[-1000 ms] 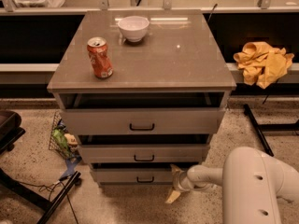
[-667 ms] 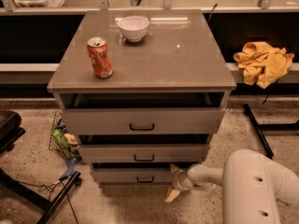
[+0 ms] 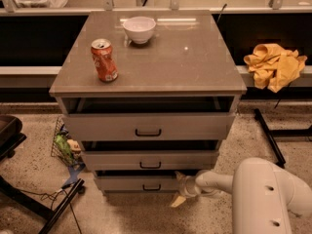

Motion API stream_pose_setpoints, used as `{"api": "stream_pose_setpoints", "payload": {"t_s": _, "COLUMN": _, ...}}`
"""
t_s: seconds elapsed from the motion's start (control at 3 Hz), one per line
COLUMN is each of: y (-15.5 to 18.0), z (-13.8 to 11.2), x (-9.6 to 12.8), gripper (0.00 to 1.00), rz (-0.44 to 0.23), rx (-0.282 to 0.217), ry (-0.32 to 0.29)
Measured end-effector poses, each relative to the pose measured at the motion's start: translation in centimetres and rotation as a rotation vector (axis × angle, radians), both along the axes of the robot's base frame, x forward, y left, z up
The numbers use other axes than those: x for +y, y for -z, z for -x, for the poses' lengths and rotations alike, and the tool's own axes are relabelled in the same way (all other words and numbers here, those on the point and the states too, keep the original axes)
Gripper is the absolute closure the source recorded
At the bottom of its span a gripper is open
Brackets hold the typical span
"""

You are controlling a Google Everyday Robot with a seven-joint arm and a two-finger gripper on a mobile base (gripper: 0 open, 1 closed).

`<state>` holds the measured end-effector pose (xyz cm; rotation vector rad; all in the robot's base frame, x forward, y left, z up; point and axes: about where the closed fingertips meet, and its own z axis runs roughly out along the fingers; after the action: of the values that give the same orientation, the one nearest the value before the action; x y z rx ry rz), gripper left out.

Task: Open bottom drawer

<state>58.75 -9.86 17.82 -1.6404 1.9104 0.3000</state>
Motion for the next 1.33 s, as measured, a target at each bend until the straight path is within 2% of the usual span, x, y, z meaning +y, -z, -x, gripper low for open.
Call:
{"api": "stream_pose_setpoints", "payload": {"t_s": 1.0, "y": 0.01, "z": 0.22, "x": 0.36, "gripper": 0.83, "rz": -0.003, "rx": 0.004, "ry": -0.004}}
{"api": "stream_pose_setpoints", "payload": {"t_s": 1.33, "y": -0.66, "z": 0.22, "x": 0.36, "gripper": 1.00, "rz": -0.003, "rx": 0.004, "ry": -0.004}}
